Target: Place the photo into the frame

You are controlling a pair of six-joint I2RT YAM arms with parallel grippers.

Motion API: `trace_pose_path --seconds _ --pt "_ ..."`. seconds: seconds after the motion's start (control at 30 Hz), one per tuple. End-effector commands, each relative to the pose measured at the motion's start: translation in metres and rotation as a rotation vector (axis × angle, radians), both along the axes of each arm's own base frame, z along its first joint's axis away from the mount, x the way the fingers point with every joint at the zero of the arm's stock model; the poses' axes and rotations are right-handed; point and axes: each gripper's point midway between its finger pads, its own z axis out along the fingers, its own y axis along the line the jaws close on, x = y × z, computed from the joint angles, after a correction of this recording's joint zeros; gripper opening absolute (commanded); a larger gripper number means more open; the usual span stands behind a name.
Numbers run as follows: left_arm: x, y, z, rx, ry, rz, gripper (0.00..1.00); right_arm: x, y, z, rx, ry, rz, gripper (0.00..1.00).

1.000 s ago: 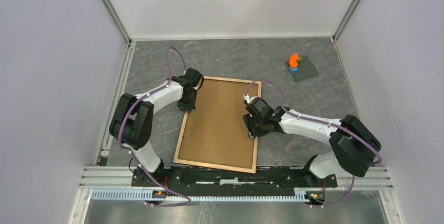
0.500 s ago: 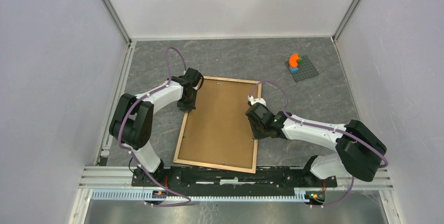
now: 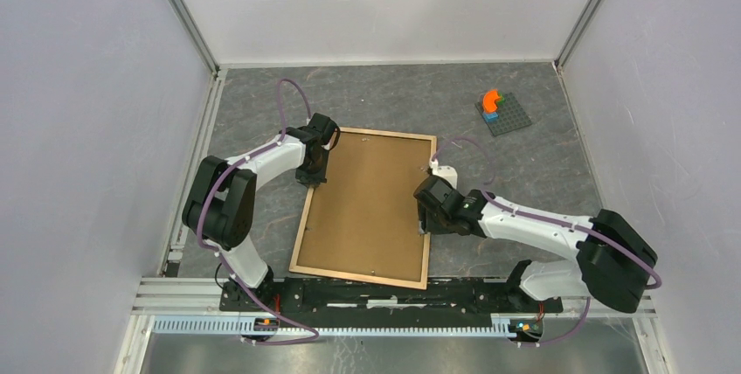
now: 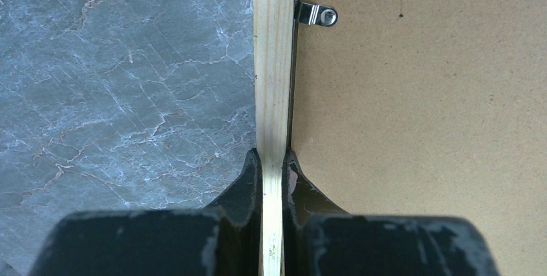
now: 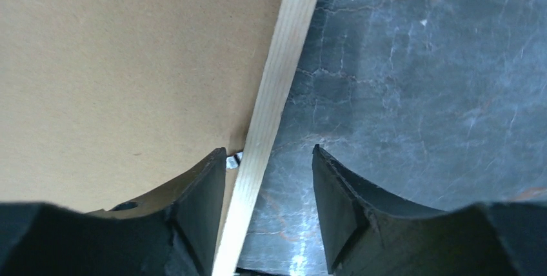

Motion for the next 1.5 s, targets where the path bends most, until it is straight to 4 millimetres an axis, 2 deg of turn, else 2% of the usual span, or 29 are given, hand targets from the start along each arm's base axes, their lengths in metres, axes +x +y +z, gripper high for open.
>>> trace_pose_path --seconds 0.0,0.27,0.43,0.63,0.77,0.87,0.9,0.97,1.1,1.2,1.3,1.4,1.47 --pt "0.007 -0.006 0.002 -0.045 -0.035 0.072 0.02 0.003 0.001 0.012 0.101 -0.011 -0.217 0.62" --pt "0.007 -0.01 0.001 -0.063 -0.025 0.071 0.02 -0.011 0.011 -0.008 0.111 0.125 -0.313 0.61" --pt "0.008 -0.013 0.004 -0.082 -0.028 0.069 0.02 -0.016 -0.001 -0.016 0.09 0.129 -0.369 0.52" --pt "0.008 -0.014 0.004 -0.09 -0.028 0.069 0.02 -0.021 -0.006 -0.021 0.104 0.133 -0.388 0.3" --pt "0.007 -0.013 0.004 -0.089 -0.028 0.069 0.02 -0.019 -0.01 -0.016 0.107 0.107 -0.388 0.23" --pt "0.007 -0.012 0.004 -0.084 -0.03 0.072 0.02 -0.012 -0.013 -0.01 0.109 0.059 -0.384 0.23" --pt "0.007 -0.012 0.004 -0.082 -0.029 0.07 0.02 -0.009 -0.013 -0.006 0.116 0.038 -0.376 0.24" --pt "0.007 -0.012 0.003 -0.081 -0.026 0.069 0.02 0.001 -0.011 0.004 0.126 -0.021 -0.341 0.38" --pt "0.007 -0.012 0.002 -0.081 -0.025 0.066 0.02 0.038 0.011 0.04 0.159 -0.174 -0.062 0.78" --pt "0.006 -0.012 0.001 -0.083 -0.018 0.063 0.02 0.069 0.01 0.068 0.084 -0.293 0.072 0.98" --pt "0.007 -0.013 0.001 -0.084 -0.017 0.062 0.02 0.102 0.0 0.081 -0.029 -0.338 0.14 0.98" --pt "0.007 -0.013 0.001 -0.083 -0.016 0.061 0.02 0.13 -0.013 0.075 -0.099 -0.29 0.13 0.98" --pt "0.006 -0.011 0.001 -0.079 -0.015 0.063 0.02 0.144 -0.013 0.068 -0.09 -0.256 0.129 0.98"
